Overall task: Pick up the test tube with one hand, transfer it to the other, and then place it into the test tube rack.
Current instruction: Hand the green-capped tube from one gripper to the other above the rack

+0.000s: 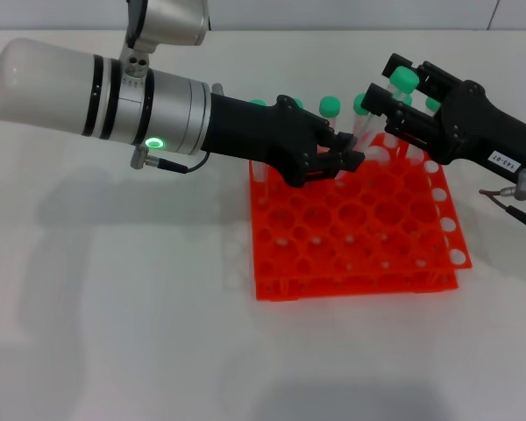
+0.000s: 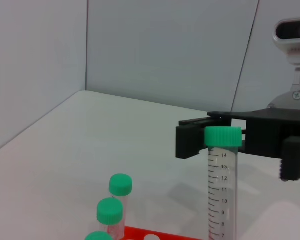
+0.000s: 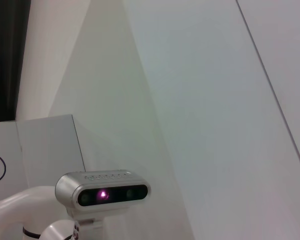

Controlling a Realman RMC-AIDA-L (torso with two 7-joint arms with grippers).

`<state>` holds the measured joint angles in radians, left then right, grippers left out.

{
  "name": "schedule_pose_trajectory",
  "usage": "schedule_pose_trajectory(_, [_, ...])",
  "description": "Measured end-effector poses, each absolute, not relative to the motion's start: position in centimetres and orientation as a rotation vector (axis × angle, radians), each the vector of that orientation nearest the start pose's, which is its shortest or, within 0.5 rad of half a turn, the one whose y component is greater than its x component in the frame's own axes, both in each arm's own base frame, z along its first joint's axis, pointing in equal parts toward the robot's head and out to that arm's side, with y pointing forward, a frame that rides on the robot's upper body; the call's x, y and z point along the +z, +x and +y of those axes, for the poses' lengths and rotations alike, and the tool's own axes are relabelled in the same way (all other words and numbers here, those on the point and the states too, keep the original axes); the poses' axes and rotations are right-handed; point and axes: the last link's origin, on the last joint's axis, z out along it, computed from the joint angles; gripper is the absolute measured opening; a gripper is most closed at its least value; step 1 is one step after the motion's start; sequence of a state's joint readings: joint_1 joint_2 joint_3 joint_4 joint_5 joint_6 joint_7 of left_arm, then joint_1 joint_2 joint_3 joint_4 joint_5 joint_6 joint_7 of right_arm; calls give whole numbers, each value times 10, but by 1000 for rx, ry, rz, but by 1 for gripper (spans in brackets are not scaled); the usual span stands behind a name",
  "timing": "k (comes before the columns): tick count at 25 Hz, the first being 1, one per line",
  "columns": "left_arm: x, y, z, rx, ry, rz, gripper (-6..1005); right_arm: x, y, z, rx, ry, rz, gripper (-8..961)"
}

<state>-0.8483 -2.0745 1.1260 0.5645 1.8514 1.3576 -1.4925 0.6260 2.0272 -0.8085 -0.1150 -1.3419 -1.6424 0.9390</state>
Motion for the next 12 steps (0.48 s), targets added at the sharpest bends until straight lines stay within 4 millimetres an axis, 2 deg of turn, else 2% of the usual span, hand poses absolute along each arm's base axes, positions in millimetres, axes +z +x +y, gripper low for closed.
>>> schedule_pose_trajectory(2, [-62,-144,382,-518,-3028,-306,273,-14,225,332,1374,-2353,476,844])
schedule_pose_trajectory(7, [-62,-144,382,-518,-3028,-307,276,-13,226,334,1365,-2352,488,621])
schedule_pose_trajectory(12, [-62,-145,381,-518,-3028,-311,279,-13,226,335,1366,-2344,488,614])
